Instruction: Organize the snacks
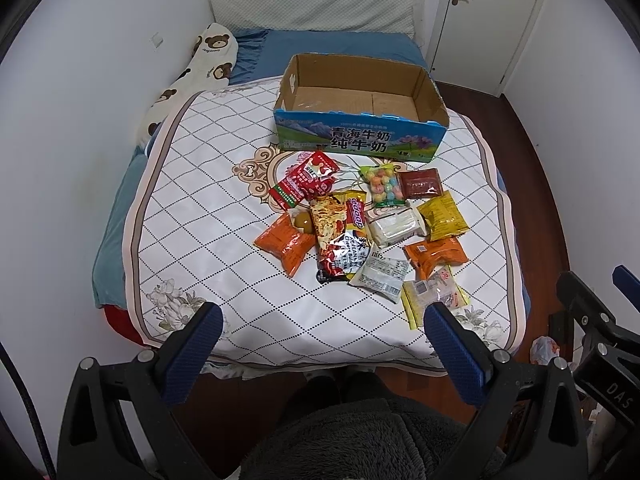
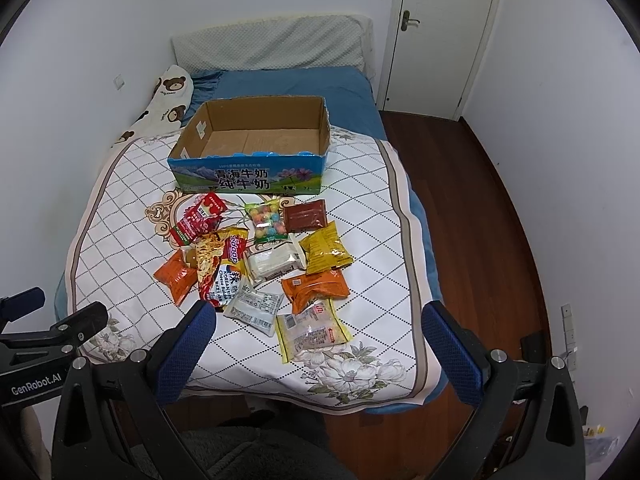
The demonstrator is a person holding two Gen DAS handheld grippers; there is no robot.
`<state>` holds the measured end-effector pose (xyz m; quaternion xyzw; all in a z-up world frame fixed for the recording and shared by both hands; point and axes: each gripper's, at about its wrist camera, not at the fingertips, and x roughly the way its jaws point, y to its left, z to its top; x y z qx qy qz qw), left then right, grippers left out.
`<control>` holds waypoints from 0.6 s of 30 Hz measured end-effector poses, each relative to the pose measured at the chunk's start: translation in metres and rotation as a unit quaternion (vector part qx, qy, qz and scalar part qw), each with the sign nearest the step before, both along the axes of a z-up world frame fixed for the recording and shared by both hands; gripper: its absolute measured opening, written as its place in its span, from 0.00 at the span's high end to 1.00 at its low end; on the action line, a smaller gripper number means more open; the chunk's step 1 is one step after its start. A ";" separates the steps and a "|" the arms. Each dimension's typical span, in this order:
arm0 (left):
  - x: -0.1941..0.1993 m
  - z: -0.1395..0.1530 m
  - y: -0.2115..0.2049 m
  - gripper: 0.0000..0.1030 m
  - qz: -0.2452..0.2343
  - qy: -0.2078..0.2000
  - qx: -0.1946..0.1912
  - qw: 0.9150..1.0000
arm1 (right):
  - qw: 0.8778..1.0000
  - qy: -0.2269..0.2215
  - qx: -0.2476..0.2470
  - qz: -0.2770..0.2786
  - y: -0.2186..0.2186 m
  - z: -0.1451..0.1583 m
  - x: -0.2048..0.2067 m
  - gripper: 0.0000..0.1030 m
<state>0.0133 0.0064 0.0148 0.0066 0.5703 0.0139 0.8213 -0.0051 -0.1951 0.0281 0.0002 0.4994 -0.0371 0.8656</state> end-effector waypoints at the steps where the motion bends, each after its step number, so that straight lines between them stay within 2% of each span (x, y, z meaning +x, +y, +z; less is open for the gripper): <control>1: 0.003 0.000 0.001 0.00 0.003 -0.001 0.001 1.000 | 1.000 0.002 0.003 -0.001 0.000 -0.004 0.002 0.00; 6: 0.020 -0.018 0.011 0.00 0.007 -0.019 0.015 1.000 | 0.998 0.039 0.045 -0.021 -0.009 -0.036 0.027 0.00; 10: 0.051 -0.056 0.018 0.00 0.006 -0.006 0.053 0.999 | 0.992 0.072 0.089 -0.046 -0.018 -0.084 0.066 0.00; 11: 0.061 -0.069 0.019 0.00 0.003 0.004 0.065 0.998 | 0.990 0.083 0.097 -0.056 -0.020 -0.097 0.076 0.00; 14: 0.095 -0.110 0.017 0.00 -0.005 0.043 0.070 0.997 | 0.980 0.122 0.134 -0.081 -0.026 -0.143 0.115 0.00; 18: 0.141 -0.173 0.010 0.00 -0.001 0.117 0.035 0.993 | 0.958 0.168 0.188 -0.137 -0.043 -0.204 0.162 0.00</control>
